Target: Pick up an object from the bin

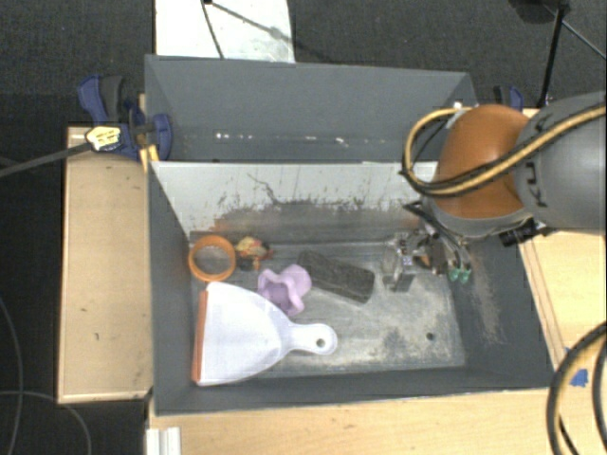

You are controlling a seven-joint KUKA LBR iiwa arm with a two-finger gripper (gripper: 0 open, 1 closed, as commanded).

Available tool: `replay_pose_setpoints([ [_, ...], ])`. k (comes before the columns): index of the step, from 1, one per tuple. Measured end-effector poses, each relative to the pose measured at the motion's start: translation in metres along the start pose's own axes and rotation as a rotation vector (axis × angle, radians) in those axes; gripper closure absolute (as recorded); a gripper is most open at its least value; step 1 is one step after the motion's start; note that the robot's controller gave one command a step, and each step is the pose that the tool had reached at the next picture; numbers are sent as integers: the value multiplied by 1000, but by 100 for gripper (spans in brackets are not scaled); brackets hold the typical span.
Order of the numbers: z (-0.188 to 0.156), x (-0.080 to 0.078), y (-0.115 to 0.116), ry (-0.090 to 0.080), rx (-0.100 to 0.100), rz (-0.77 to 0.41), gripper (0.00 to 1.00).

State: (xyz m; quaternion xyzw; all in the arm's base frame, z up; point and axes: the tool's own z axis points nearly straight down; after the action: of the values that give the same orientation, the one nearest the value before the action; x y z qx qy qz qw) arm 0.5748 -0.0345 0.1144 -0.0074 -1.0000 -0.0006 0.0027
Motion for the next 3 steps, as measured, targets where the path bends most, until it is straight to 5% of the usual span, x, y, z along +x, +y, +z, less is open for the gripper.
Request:
replay_pose_setpoints([
  [1, 12, 1, 17, -9, 1, -38, 0],
  [3, 29, 2, 24, -8, 2, -77, 0],
])
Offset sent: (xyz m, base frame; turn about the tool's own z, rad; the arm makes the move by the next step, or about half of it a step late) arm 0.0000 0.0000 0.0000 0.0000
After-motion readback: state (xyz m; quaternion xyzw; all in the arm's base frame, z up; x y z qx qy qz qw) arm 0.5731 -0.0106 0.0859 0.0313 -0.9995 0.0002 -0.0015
